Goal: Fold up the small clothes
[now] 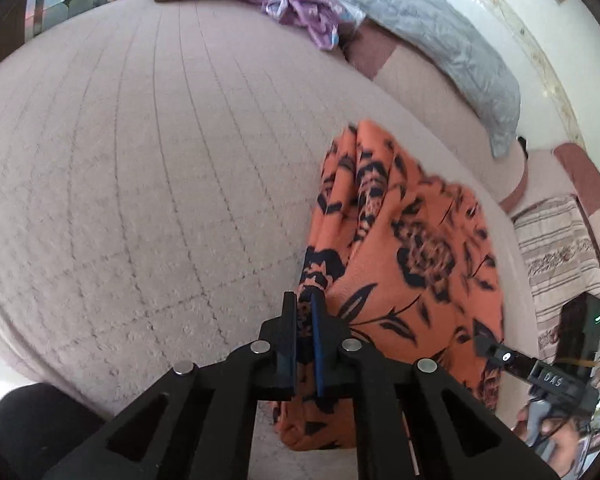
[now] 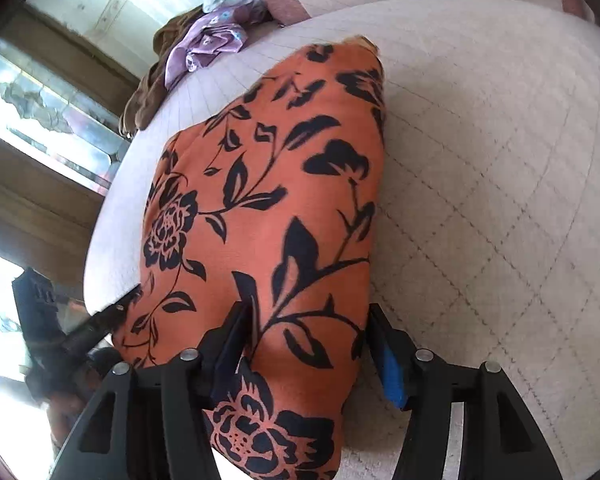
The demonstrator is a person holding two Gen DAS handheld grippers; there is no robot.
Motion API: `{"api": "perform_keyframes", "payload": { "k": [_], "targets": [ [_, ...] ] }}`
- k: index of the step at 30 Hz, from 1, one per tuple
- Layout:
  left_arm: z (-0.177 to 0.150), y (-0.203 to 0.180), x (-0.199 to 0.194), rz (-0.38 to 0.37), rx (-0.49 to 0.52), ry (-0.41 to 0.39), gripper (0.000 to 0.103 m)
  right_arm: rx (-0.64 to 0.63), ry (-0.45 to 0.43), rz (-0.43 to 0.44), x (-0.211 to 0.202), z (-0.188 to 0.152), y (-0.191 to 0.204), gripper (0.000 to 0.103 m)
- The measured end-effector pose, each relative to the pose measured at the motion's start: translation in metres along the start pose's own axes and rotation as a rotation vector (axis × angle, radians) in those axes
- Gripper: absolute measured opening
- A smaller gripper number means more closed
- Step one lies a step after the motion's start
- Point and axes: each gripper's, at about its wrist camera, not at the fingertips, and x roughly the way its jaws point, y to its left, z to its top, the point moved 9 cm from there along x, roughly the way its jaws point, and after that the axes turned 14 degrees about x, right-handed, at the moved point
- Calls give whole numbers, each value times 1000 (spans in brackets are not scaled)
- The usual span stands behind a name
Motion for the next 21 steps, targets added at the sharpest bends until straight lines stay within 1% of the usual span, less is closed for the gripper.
{"api": "perform_keyframes", "payload": {
  "k": [1, 2, 3, 4, 5, 7, 9, 10, 12, 13, 14, 15, 16, 17, 18, 19, 20, 21],
  "targets": [
    [2, -2, -4, 12, 21, -1, 7, 3, -1, -3, 1, 2, 1, 72],
    [4, -6, -8, 4, 35, -2, 7, 16, -1, -5, 1, 3, 2, 80],
    [6, -11, -12, -17, 37, -8, 10, 30, -1, -4, 0, 4, 0, 82],
    [9, -16, -17, -38, 41, -18, 21, 52, 0, 8, -1, 4, -1, 82],
    [14, -21, -21, -61, 53, -34, 38, 65, -2, 26, -3, 4, -2, 82],
    [25, -26, -24, -60, 76, -67, 58, 92, -17, 59, -9, 4, -4, 83],
    [36, -28, -16, -59, 92, -67, 58, 108, -27, 92, -14, 6, -6, 83],
    [41, -29, -9, -74, 92, -55, 58, 114, -27, 115, -16, 9, -6, 83],
    [46, -32, 5, -119, 107, -26, 58, 127, -32, 132, -15, 16, -3, 83],
    [44, -33, 17, -119, 125, 9, 58, 134, -36, 139, -14, 21, -3, 83],
    [39, -30, 37, -105, 132, 68, 58, 139, -39, 141, -10, 26, -3, 84],
    [30, -27, 50, -126, 119, 127, 59, 146, -34, 139, -6, 29, -4, 84],
    [27, -25, 56, -153, 94, 142, 59, 160, -17, 142, 4, 32, -4, 84],
    [28, -25, 55, -171, 76, 123, 52, 167, 5, 150, 13, 32, -1, 85],
    [28, -27, 54, -187, 84, 129, 44, 147, 7, 153, 18, 34, 3, 82],
    [29, -30, 52, -186, 95, 129, 38, 82, 6, 146, 20, 34, 13, 74],
    [28, -33, 51, -172, 121, 125, 33, 20, 5, 101, 21, 32, 21, 67],
    [28, -35, 50, -163, 140, 122, 31, -40, -1, 55, 21, 31, 27, 60]
  ]
}}
